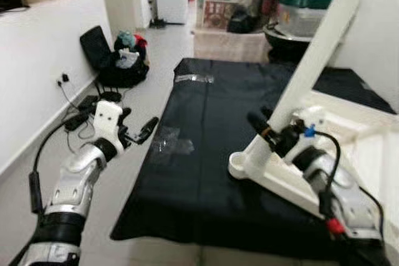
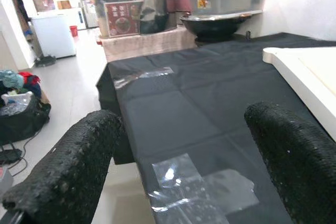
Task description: Building children table
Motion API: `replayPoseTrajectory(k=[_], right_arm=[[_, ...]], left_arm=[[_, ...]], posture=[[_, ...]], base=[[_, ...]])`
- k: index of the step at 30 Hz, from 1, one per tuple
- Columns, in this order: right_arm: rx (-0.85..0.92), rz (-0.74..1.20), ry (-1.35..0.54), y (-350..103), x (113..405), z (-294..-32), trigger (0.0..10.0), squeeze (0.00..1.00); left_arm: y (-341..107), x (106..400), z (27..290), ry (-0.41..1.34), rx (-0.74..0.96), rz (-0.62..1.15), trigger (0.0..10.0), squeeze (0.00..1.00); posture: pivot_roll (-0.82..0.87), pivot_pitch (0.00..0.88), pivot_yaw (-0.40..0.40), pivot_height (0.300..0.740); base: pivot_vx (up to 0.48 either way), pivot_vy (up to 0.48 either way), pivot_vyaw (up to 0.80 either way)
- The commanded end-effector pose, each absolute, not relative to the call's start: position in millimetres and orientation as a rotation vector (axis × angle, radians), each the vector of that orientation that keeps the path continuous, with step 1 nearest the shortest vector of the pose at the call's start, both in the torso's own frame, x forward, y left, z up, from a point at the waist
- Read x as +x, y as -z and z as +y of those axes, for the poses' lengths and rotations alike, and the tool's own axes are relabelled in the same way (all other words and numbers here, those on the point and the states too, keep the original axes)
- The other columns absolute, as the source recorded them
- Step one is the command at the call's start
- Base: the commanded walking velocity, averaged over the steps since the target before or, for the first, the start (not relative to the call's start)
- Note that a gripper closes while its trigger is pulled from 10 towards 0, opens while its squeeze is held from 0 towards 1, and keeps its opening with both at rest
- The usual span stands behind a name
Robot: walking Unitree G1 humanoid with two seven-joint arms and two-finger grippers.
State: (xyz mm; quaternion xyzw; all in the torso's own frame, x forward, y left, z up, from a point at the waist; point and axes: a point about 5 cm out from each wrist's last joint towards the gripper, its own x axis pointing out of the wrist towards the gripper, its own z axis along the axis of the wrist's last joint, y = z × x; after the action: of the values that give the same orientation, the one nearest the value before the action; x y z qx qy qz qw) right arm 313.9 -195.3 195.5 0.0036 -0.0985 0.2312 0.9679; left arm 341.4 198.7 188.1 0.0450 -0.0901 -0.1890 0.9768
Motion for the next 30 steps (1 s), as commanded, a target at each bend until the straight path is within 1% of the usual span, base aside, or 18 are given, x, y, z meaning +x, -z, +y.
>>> replayPoseTrajectory(k=[1, 3, 17, 18, 19, 21, 24, 27, 30], right_arm=[[0.003, -0.217, -0.475, -197.9, 313.4, -191.7, 0.0, 0.00], [0.001, -0.217, -0.467, -198.2, 313.0, -192.1, 0.0, 0.00], [-0.031, -0.214, -0.499, -202.5, 313.5, -195.3, 0.0, 0.00], [-0.038, -0.199, -0.526, -201.7, 312.8, -195.2, 0.0, 0.00], [-0.045, -0.163, -0.597, -200.1, 310.0, -195.4, 0.0, 0.00], [-0.044, -0.151, -0.619, -199.7, 309.1, -195.4, 0.0, 0.00], [-0.067, -0.123, -0.721, -198.9, 302.4, -191.3, 0.0, 0.00], [-0.052, -0.125, -0.767, -199.5, 299.0, -185.7, 0.0, 0.00], [-0.045, -0.136, -0.763, -200.7, 299.6, -184.8, 0.0, 0.00]], left_arm=[[-187.1, 341.1, 200.3, 0.382, 0.087, -0.172, 10.0, 0.00], [-187.2, 341.0, 199.1, 0.387, 0.088, -0.170, 10.0, 0.00], [-187.1, 339.1, 194.1, 0.410, 0.071, -0.173, 10.0, 0.00], [-187.1, 338.9, 194.2, 0.411, 0.069, -0.174, 10.0, 0.00], [-186.9, 338.6, 194.3, 0.411, 0.069, -0.175, 10.0, 0.00], [-186.9, 338.5, 194.3, 0.411, 0.069, -0.175, 10.0, 0.00], [-187.0, 338.5, 193.9, 0.414, 0.067, -0.175, 10.0, 0.00], [-186.5, 338.2, 194.2, 0.413, 0.064, -0.174, 10.0, 0.00], [-186.3, 338.1, 194.5, 0.413, 0.064, -0.173, 10.0, 0.00]], posture=[[0.08, 0.000, -0.075, 0.740], [0.07, 0.000, -0.074, 0.740], [0.07, 0.000, -0.079, 0.740], [0.07, 0.000, -0.079, 0.740], [0.07, 0.000, -0.080, 0.740], [0.07, 0.000, -0.080, 0.740], [0.07, 0.000, -0.082, 0.740], [0.07, 0.000, -0.085, 0.740], [0.07, 0.000, -0.085, 0.740]], base=[[0.461, 0.000, 0.00], [0.394, 0.000, 0.00], [0.000, 0.000, 0.00], [0.000, 0.000, 0.00], [0.000, 0.000, 0.00], [0.000, 0.000, 0.00], [0.000, 0.000, 0.00], [0.000, 0.000, 0.00], [0.000, 0.000, 0.00]])
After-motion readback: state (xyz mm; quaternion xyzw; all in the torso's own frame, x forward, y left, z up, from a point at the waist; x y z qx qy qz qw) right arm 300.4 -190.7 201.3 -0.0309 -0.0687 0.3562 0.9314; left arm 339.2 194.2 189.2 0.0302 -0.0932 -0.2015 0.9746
